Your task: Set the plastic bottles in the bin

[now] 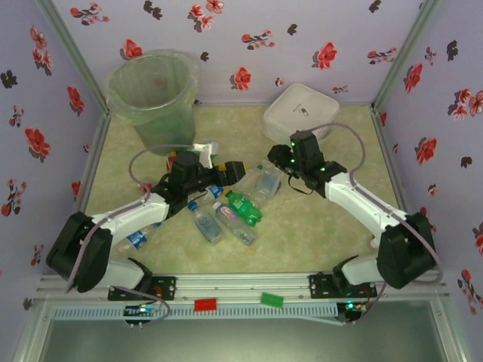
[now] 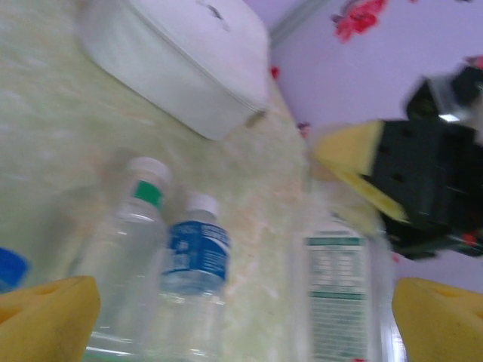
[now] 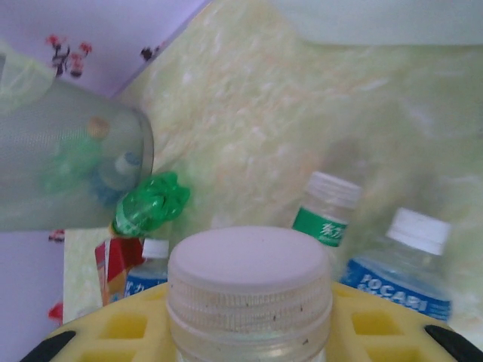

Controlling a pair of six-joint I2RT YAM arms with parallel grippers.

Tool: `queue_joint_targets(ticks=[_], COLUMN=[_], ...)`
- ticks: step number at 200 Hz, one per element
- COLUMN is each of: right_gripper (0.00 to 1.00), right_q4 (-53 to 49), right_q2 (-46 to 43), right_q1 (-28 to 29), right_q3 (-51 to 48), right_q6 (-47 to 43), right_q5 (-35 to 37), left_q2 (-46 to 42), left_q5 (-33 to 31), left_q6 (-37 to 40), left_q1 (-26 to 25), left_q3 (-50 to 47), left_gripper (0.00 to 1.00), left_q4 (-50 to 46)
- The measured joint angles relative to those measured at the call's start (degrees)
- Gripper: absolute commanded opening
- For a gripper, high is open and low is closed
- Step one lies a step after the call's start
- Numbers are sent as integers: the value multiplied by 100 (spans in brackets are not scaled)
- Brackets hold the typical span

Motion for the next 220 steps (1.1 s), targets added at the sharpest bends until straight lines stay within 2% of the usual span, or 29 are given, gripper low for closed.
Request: queue_joint_targets(ticks=[31,84,101,117,141,155,163,172,180,189,220], right_gripper=[21,21,21,22,26,32,37,45,59,68,82], right_q4=[39,46,44,39,42,55,63,68,79,74,-98], right_q2=[326,352,350,332,321,310,302,297,295,293,184], right_q1=[332,492,492,496,496,496,507,518,518,518,527], right_q3=[195,328,328,328,328,330,330,332,334,343,461], right_q6=[-254,-470,-533,-577,-590,-590,-595,-629,-627,-601,-748], right_q5=[-227,-262,-221,-179,-160,-157,-160,-144,-133,-120,-33], left_q2=[319,962,1115,1156,1156,1163,1169,1174,1182,1196,1213], left_q5=[577,1012,1104,1154,1217,1222,1235,1239,1244,1235,1191], left_q6=[-144,-328,-501,-629,-831,-911,-931,-970,-994,-997,-973], left_q1=[-153,-643,-717,-732,-732,-737,-737,-737,-737,-737,-713], left_q3=[0,57,55,35,28,26,26,26,26,26,26], left_gripper=[100,98,91,80,57,44,40,39,39,39,38], left_q4=[334,446,538,708,968,1032,1058,1075,1108,1130,1095])
